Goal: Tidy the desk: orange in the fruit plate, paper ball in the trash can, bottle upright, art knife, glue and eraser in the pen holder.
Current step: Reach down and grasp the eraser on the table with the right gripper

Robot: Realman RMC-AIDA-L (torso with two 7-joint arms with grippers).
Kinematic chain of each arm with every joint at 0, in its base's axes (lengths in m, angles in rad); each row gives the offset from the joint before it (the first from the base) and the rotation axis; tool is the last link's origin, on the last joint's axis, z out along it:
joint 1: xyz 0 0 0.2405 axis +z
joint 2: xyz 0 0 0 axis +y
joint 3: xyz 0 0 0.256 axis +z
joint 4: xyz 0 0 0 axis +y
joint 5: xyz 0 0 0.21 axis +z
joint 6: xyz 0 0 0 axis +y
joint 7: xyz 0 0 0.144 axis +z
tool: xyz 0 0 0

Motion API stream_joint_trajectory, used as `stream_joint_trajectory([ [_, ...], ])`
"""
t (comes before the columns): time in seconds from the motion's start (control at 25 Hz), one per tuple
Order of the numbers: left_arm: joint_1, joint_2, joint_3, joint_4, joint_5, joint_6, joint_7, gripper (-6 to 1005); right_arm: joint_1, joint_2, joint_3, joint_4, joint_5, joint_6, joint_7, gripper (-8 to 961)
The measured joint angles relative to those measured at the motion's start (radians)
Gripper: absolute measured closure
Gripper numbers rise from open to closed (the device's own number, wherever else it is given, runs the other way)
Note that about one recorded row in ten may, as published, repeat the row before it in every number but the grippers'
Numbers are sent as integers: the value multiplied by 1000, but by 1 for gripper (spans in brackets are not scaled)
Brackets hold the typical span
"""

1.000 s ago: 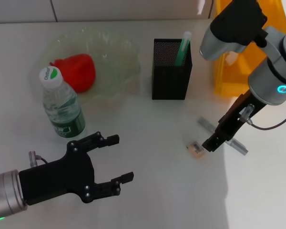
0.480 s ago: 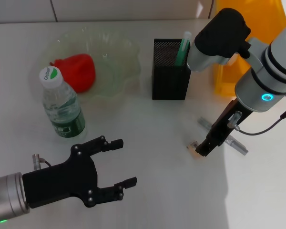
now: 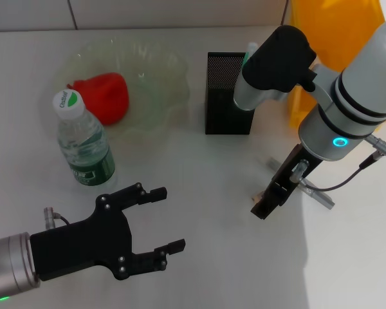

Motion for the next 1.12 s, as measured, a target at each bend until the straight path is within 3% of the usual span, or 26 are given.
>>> stream_joint_trajectory([
  [1.0,-2,0,2,0,1,27,-1,197,24,-2,-24,61,15,50,3,251],
  [1.12,-1,0,2,0,1,28,-2,197,24,-2,-24,61,15,48,4,357],
])
